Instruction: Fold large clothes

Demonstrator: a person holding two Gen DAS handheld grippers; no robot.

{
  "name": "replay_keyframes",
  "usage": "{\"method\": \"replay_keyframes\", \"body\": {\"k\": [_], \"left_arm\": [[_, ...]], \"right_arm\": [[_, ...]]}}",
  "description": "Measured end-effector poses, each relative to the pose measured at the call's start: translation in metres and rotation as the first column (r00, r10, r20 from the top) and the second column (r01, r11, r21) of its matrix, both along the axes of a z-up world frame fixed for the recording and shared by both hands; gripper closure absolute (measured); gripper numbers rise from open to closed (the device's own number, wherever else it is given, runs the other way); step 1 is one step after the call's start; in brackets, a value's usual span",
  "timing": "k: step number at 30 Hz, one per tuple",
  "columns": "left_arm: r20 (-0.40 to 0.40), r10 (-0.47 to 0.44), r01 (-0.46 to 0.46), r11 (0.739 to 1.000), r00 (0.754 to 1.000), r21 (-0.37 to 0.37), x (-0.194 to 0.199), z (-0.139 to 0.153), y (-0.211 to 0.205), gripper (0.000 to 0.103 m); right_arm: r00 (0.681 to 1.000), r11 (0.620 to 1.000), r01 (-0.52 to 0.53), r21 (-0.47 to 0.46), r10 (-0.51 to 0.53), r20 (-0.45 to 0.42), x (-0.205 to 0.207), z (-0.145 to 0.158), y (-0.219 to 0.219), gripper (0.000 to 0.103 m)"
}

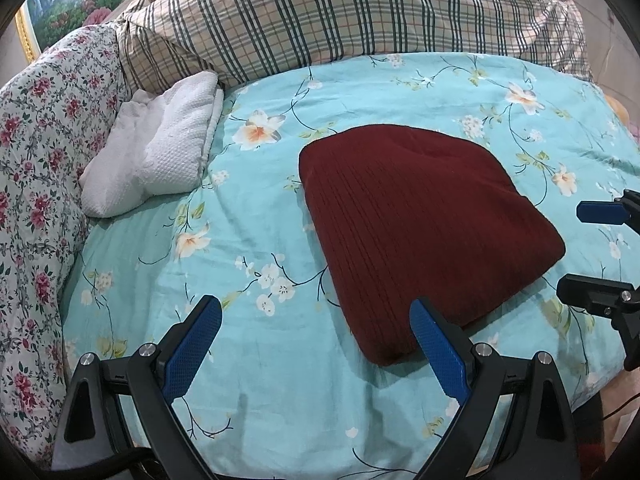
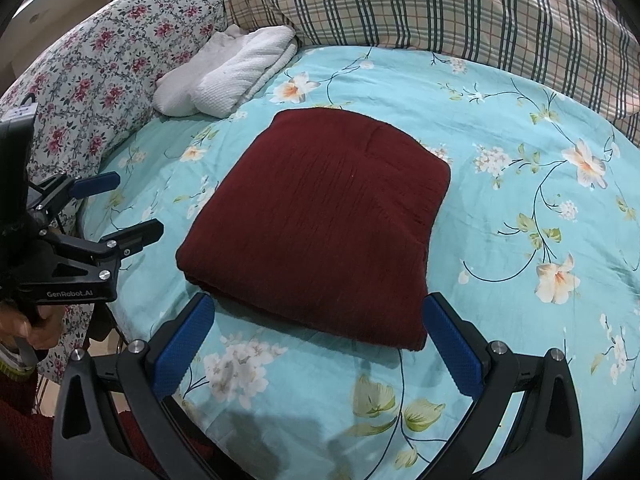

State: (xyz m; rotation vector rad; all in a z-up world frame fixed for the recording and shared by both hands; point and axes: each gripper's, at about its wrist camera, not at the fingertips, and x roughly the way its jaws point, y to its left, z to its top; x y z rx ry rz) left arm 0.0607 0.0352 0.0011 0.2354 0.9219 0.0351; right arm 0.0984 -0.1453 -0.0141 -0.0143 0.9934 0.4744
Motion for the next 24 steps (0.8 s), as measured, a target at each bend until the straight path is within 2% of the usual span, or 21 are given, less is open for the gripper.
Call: {"method": "replay_keyframes", "body": {"k": [24], "left_arm": [[-0.003,0.020,-0.020,1.000,1.000,-0.008,0.011,0.002,-0.001,0.007]], "right_arm": [[1.000,1.000,0.006,0.002,-0.006,-0.003,0.013,-0.004,-0.001,0.000]]}}
